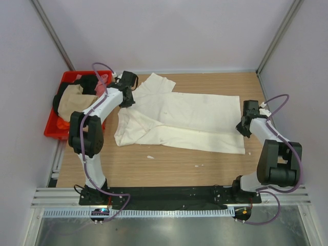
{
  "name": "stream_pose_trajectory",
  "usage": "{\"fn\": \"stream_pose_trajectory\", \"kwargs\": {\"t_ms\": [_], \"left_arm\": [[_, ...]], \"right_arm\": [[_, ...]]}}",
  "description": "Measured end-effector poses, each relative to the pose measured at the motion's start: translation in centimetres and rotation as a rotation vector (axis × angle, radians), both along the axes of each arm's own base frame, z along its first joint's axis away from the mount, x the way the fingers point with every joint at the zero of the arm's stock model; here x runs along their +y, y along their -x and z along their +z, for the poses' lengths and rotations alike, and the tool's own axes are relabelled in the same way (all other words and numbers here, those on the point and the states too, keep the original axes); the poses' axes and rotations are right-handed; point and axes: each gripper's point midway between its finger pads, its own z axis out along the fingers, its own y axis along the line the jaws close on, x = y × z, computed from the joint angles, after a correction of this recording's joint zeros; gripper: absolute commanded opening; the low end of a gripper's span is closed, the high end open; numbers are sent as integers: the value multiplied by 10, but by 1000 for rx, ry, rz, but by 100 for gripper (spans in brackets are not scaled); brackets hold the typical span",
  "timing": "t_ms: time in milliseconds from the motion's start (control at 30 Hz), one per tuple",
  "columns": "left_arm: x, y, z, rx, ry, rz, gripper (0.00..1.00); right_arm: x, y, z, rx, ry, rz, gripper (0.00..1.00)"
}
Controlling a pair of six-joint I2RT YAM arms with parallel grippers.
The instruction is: Fold and stack the t-shirts
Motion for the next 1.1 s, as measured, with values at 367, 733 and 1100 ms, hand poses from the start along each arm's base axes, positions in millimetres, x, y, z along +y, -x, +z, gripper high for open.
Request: {"fn": "stream_pose_trajectory", "kwargs": {"t_ms": [367, 733, 1100], "left_arm": [[3, 0, -2, 11, -23, -5, 0], [-1, -10, -10, 20, -23, -11, 0], [-15, -29, 13, 11, -34, -75, 47]], "right_arm": [[-2, -15, 2, 0, 8, 23, 1], [-4, -24, -2, 19, 8, 26, 2], [-6, -41, 29, 31, 0, 40, 27]]}}
